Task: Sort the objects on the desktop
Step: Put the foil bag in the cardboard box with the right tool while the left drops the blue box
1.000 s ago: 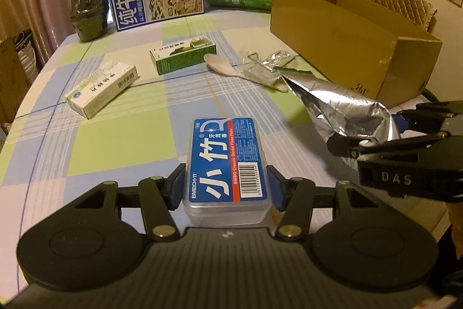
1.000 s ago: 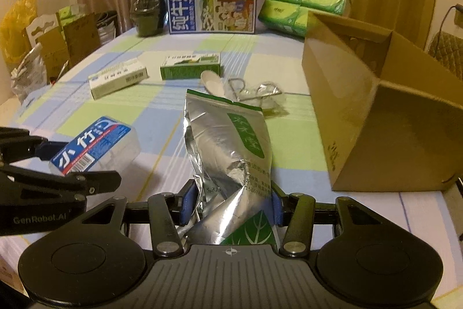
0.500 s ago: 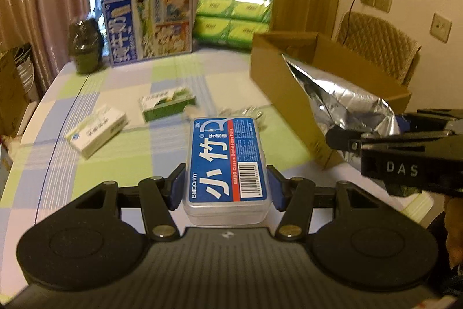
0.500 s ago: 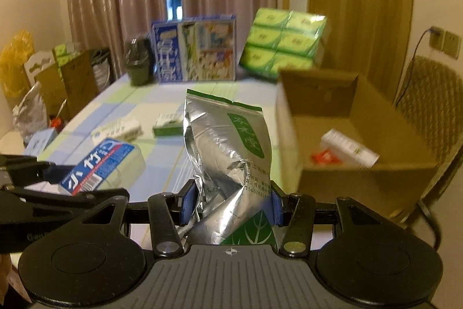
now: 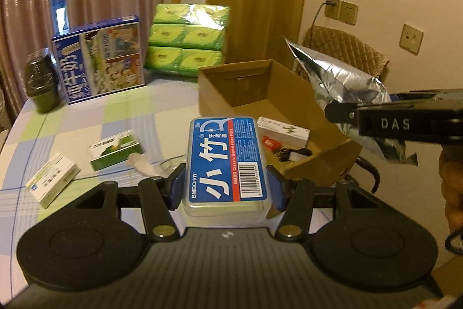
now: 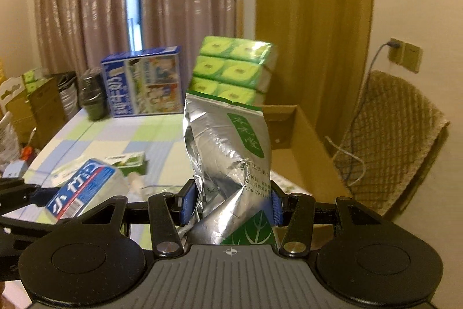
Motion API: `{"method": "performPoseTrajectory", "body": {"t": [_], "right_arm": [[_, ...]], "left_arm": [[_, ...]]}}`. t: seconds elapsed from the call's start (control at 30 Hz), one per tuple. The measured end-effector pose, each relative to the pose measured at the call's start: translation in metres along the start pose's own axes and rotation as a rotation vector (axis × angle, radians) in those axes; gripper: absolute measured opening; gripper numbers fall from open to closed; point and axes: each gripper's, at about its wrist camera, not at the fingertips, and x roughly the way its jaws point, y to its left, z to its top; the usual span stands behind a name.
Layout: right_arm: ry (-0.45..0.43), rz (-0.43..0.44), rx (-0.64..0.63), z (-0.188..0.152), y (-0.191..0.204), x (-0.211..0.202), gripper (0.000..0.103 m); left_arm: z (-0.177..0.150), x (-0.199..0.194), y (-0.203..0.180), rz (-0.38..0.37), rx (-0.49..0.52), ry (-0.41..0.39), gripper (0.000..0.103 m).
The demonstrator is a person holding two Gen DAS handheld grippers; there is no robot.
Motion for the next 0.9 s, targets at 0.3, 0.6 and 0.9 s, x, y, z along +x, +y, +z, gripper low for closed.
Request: {"method": "performPoseTrajectory", "body": {"t": [0.3, 0.6, 0.9], "right_arm": [[0.013, -0.040, 0.018, 0.013, -0.046, 0.010, 0.048], [0.041, -0.039, 0.062, 0.024, -0.082, 0.035, 0.048], [0.079, -0.039, 0.115, 0.030, -0.109, 0.066, 0.048]], "left_arm": [[0.026, 0.031, -0.019, -0.042, -0.017, 0.014, 0.052], [0.053, 0.067, -0.041, -0.078, -0.004, 0.020, 0.052], [0.069, 0.112, -0.057, -0.102, 0.002, 0.045, 0.052]]}}
